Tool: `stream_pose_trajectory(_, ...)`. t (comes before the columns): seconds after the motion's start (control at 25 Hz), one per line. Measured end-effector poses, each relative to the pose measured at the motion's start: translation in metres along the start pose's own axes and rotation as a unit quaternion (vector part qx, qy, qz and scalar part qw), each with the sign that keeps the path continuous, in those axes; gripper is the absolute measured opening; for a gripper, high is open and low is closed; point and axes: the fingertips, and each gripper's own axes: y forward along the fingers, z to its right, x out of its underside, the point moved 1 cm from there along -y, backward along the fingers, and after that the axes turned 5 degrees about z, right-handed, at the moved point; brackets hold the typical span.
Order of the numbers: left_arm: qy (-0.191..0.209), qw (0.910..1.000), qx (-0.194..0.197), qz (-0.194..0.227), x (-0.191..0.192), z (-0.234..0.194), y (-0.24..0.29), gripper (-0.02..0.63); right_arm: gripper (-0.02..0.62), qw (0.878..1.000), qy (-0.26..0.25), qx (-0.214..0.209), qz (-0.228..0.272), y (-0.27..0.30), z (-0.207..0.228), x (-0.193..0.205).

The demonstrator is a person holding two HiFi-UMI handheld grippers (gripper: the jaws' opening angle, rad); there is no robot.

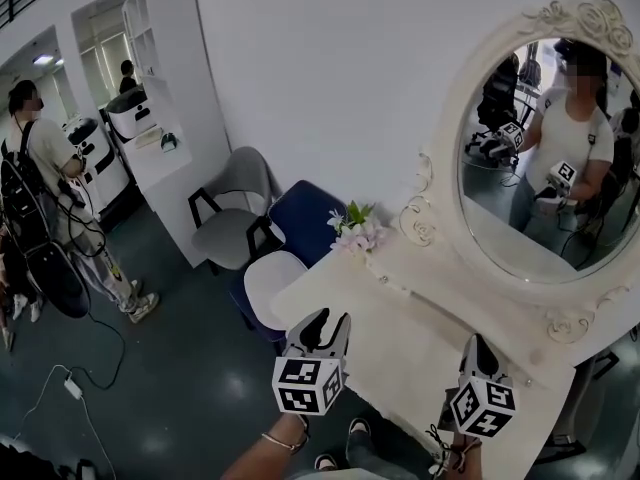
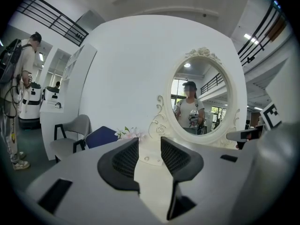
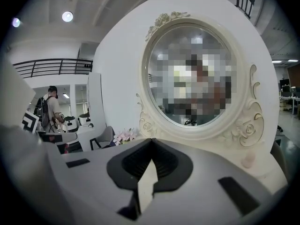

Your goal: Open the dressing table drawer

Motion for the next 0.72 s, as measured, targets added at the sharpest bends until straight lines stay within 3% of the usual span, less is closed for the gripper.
stream_pose_trajectory(0.4, -0.015, 0.999, -0.003, -0.042, 0.037, -0.004, 0.023, 0.157, 0.008, 0.999, 0.007, 0.002, -0.039, 0.018, 0.008, 0.029)
stream_pose_trajectory(0.72, -0.028, 0.9938, -0.003, -0.108, 0.097, -0.009, 0.042, 0.157, 0.008, 0.996, 0.02, 0.009, -0.092, 0.035, 0.018, 0.075)
